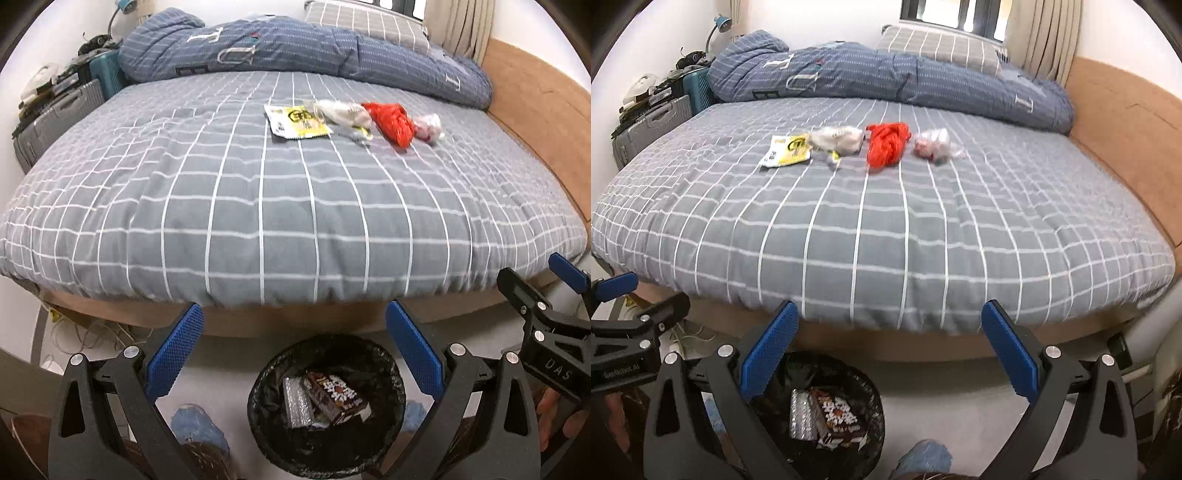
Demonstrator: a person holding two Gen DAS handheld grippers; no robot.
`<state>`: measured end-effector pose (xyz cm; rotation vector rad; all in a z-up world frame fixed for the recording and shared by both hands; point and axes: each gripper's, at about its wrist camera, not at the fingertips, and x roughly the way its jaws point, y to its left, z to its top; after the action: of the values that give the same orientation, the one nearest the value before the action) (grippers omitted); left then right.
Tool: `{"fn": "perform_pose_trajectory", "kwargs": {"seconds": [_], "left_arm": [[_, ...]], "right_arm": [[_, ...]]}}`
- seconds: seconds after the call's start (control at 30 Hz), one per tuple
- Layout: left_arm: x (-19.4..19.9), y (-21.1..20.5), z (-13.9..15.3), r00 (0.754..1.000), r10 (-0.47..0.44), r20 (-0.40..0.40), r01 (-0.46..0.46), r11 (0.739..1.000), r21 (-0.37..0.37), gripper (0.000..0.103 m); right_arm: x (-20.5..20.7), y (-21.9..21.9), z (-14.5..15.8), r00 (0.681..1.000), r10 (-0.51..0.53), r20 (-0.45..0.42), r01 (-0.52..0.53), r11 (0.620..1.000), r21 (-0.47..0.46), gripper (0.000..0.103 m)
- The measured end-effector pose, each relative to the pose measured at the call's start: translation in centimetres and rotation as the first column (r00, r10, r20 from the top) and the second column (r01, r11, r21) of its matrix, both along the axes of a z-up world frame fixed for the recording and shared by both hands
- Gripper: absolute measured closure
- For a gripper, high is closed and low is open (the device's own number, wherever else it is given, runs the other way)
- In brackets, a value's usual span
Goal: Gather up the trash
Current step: 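Move both tools back over the bed toward the yellow packet and red bag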
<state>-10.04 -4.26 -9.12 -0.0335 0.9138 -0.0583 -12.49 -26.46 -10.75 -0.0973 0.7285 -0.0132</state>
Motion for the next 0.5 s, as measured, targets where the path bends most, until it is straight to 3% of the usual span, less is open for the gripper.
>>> {"fn": "perform_pose_trajectory", "kwargs": {"seconds": [0.5], "left_arm": [[6.5,0.7,2.0,0.998,0.039,0.048,-0.041,0.999,0.021,0.006]], "right_arm": [[6.3,-0.4,2.7,0.998,-0.024,0.052,0.023,1.000,0.020,0.008]]}}
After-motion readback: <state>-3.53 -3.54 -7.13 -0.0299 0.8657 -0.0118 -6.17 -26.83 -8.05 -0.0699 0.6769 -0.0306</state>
